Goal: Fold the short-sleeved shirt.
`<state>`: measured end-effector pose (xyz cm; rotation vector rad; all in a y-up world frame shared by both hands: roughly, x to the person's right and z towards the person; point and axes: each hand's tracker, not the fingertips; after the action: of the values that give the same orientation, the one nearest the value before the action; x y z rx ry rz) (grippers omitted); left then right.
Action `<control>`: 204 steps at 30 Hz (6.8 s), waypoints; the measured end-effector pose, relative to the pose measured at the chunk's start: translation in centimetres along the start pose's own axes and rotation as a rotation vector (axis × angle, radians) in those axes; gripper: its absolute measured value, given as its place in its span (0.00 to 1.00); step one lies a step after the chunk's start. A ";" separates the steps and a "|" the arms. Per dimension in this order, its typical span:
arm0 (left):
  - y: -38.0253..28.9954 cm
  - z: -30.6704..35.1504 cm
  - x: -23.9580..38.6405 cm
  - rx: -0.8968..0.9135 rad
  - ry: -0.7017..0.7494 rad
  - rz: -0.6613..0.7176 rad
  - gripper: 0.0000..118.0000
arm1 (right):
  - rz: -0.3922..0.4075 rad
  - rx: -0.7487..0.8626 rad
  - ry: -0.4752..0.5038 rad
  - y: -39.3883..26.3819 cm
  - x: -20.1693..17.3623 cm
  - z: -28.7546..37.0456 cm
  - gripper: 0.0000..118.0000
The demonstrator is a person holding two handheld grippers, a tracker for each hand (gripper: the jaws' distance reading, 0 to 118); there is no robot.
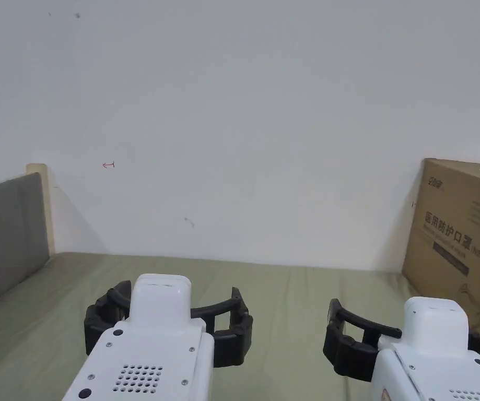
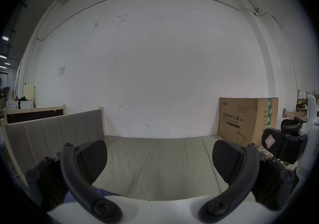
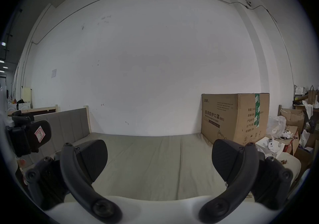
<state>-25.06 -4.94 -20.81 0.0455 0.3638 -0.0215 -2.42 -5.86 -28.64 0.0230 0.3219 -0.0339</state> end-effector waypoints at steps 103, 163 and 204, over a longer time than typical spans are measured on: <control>-0.5 0.1 0.0 -0.007 -0.001 -0.039 1.00 | -0.008 -0.013 -0.009 -0.3 0.2 0.1 1.00; -5.5 7.0 -29.4 -0.480 0.370 0.081 0.00 | -0.087 -0.315 0.623 -4.8 -23.6 -4.6 0.00; 1.5 0.9 -25.5 -0.449 0.064 0.036 0.04 | -0.063 -0.552 0.393 -8.1 -13.4 -5.9 0.00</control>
<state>-48.55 -3.15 -10.83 -0.3918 0.4253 0.0976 -17.34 -13.40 -30.15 -0.5338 0.7155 -0.0019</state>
